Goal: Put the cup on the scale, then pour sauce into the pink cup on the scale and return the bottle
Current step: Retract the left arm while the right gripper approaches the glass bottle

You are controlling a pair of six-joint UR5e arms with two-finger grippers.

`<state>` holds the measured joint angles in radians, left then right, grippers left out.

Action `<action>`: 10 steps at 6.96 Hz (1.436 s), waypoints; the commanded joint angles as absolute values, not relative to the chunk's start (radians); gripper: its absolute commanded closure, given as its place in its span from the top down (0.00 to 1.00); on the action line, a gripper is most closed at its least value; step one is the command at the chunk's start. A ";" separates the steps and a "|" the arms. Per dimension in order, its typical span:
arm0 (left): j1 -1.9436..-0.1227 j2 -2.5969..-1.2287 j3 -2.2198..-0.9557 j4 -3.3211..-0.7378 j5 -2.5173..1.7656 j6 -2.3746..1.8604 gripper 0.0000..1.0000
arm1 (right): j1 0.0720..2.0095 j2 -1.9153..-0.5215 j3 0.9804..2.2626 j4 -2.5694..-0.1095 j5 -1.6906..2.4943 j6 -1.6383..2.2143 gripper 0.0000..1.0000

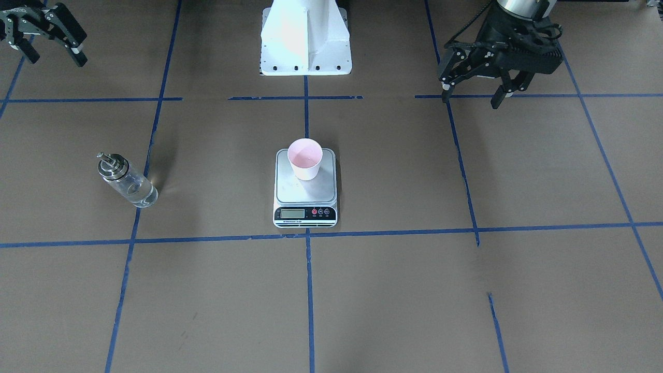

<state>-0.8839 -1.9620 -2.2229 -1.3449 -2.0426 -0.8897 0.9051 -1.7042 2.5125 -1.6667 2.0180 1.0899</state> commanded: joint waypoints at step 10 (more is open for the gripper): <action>-0.876 -1.940 -2.191 -1.347 -2.037 -0.891 1.00 | 0.121 -1.790 2.380 -1.550 0.628 1.699 0.98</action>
